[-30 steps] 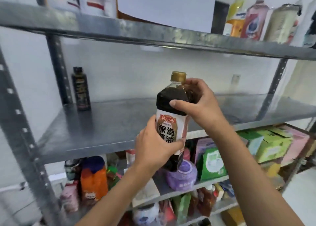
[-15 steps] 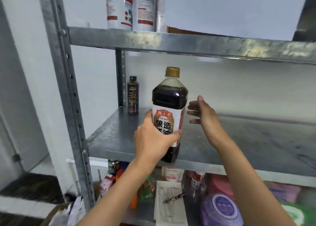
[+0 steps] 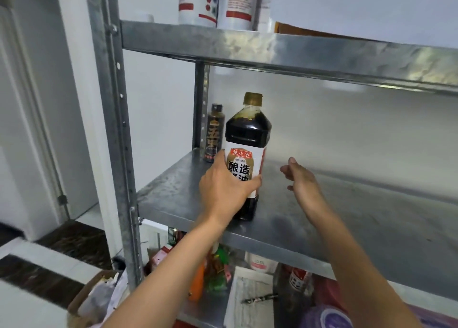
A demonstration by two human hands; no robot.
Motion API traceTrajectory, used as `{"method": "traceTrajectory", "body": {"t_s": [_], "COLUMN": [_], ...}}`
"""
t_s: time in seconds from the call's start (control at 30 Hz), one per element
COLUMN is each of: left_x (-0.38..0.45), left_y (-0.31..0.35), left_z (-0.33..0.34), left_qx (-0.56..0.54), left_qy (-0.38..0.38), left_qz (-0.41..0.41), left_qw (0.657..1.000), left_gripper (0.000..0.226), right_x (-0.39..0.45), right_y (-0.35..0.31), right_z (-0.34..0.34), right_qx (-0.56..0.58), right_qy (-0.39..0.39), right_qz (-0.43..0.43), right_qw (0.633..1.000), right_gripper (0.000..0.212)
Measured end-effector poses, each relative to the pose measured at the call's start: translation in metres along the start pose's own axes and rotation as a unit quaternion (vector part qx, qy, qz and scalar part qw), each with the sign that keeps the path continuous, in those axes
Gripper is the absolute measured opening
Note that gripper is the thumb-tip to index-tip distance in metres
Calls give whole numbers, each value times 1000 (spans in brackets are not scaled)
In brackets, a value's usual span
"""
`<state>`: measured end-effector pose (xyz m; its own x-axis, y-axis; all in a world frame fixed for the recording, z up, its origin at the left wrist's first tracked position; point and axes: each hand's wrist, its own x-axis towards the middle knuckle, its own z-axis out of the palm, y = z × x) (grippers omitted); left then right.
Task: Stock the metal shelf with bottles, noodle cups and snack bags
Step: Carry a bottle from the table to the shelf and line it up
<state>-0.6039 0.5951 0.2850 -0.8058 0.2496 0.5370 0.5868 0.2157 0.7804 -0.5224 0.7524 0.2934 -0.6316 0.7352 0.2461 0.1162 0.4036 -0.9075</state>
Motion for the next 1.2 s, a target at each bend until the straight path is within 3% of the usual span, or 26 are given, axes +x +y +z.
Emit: {"method": "traceTrajectory", "body": {"t_s": [0.33,0.73,1.2], "left_x": [53,127,163], "left_y": [-17,-43,-53], "left_z": [29,80,113], "left_qx": [19,-1,29], "left_qy": [-7,-42,-67], "left_qz": [-3,-4,-40], "left_qw": [1000,999,997], "left_gripper": [74,71,74], "right_x": [22,52,69], "right_y": [4,-4,3], "right_z": [11,14,9], "right_qx": [-35,-191,-225], "right_qy": [-34,-71,-76], "right_qz": [-16,-82,-37], "right_qw": [999,976,971], "right_gripper": [37,29,37]}}
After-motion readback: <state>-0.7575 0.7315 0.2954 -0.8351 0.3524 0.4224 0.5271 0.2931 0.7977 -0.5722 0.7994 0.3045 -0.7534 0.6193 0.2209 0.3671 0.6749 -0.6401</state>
